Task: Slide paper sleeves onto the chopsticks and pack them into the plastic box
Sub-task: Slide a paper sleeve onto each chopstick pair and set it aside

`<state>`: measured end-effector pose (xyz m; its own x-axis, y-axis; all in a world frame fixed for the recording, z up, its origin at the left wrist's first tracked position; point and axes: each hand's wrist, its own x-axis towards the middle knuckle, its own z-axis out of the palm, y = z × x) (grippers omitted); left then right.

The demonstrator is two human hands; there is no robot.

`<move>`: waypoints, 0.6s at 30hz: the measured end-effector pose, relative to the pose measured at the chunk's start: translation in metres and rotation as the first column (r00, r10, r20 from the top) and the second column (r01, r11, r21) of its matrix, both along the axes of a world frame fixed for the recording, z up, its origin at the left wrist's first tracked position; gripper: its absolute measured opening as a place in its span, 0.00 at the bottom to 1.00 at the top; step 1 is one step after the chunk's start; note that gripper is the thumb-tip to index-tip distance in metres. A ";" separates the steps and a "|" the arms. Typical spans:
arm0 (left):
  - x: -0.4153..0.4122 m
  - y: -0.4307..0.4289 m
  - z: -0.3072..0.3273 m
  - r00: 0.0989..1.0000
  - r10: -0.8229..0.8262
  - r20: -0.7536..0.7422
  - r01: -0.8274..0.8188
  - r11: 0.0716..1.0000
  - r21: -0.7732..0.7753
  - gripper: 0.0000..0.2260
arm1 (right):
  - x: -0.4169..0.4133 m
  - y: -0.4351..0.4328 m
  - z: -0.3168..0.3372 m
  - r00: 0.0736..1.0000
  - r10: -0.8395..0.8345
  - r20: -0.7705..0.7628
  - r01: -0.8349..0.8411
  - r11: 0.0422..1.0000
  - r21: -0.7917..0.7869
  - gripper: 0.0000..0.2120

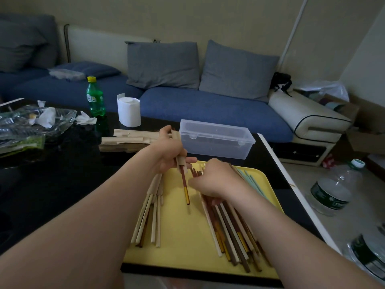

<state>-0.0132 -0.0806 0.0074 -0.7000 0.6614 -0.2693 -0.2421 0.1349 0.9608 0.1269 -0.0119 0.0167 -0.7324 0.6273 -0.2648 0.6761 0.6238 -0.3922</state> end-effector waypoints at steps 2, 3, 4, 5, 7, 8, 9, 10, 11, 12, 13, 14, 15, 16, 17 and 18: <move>-0.001 -0.001 0.000 1.000 -0.004 0.010 0.003 1.000 0.019 0.46 | 0.001 0.004 0.005 0.999 -0.023 -0.035 0.023 1.000 -0.007 0.12; -0.001 -0.001 0.000 1.000 -0.009 0.013 0.008 1.000 0.022 0.45 | 0.002 0.004 0.007 0.999 -0.027 -0.031 0.026 0.999 -0.037 0.12; 0.000 -0.002 0.000 1.000 -0.011 0.015 0.010 1.000 0.025 0.44 | 0.004 0.003 0.010 0.999 -0.031 -0.022 0.029 0.997 -0.071 0.12; 0.001 -0.002 0.000 1.000 -0.006 0.016 0.006 1.000 0.027 0.43 | 0.006 0.001 0.012 0.999 -0.032 -0.014 0.031 0.994 -0.101 0.12; 0.001 0.000 -0.001 1.000 0.020 0.022 -0.021 0.999 0.027 0.42 | 0.011 -0.003 0.019 0.999 -0.033 -0.009 0.031 0.992 -0.121 0.11; 0.001 0.001 -0.002 0.999 0.039 0.025 -0.039 0.999 0.024 0.41 | 0.013 -0.005 0.021 0.999 -0.033 -0.011 0.032 0.992 -0.119 0.11; 0.001 0.002 -0.002 0.998 0.061 0.027 -0.061 0.998 0.018 0.41 | 0.014 -0.006 0.023 0.999 -0.032 -0.010 0.030 0.993 -0.118 0.11; 0.000 0.003 -0.002 0.996 0.087 0.027 -0.087 0.996 0.011 0.41 | 0.015 -0.007 0.023 1.000 -0.028 -0.005 0.027 0.992 -0.123 0.11; -0.001 0.004 -0.003 0.993 0.113 0.025 -0.113 0.994 0.005 0.41 | 0.015 -0.008 0.024 1.000 -0.018 0.007 0.018 0.991 -0.129 0.11; -0.002 0.004 -0.004 0.991 0.135 0.022 -0.136 0.991 0.003 0.40 | 0.016 -0.009 0.024 1.000 0.003 0.025 0.001 0.991 -0.136 0.11; -0.003 0.003 -0.005 0.988 0.153 0.023 -0.153 0.988 0.007 0.40 | 0.016 -0.010 0.024 0.998 0.030 0.049 -0.023 0.990 -0.140 0.10; -0.003 0.003 -0.005 0.986 0.163 0.026 -0.164 0.986 0.016 0.40 | 0.017 -0.010 0.025 0.995 0.058 0.077 -0.047 0.989 -0.140 0.10; -0.004 0.002 -0.005 0.985 0.168 0.028 -0.169 0.985 0.025 0.40 | 0.018 -0.010 0.025 0.991 0.082 0.108 -0.067 0.988 -0.141 0.10; -0.004 0.002 -0.005 0.985 0.170 0.027 -0.171 0.985 0.030 0.41 | 0.019 -0.010 0.025 0.985 0.102 0.138 -0.081 0.986 -0.146 0.11; -0.004 0.001 -0.005 0.985 0.172 0.024 -0.172 0.984 0.032 0.41 | 0.019 -0.009 0.025 0.979 0.118 0.164 -0.093 0.984 -0.155 0.11; -0.004 0.001 -0.005 0.984 0.174 0.019 -0.175 0.984 0.030 0.40 | 0.019 -0.008 0.024 0.974 0.130 0.184 -0.100 0.981 -0.165 0.11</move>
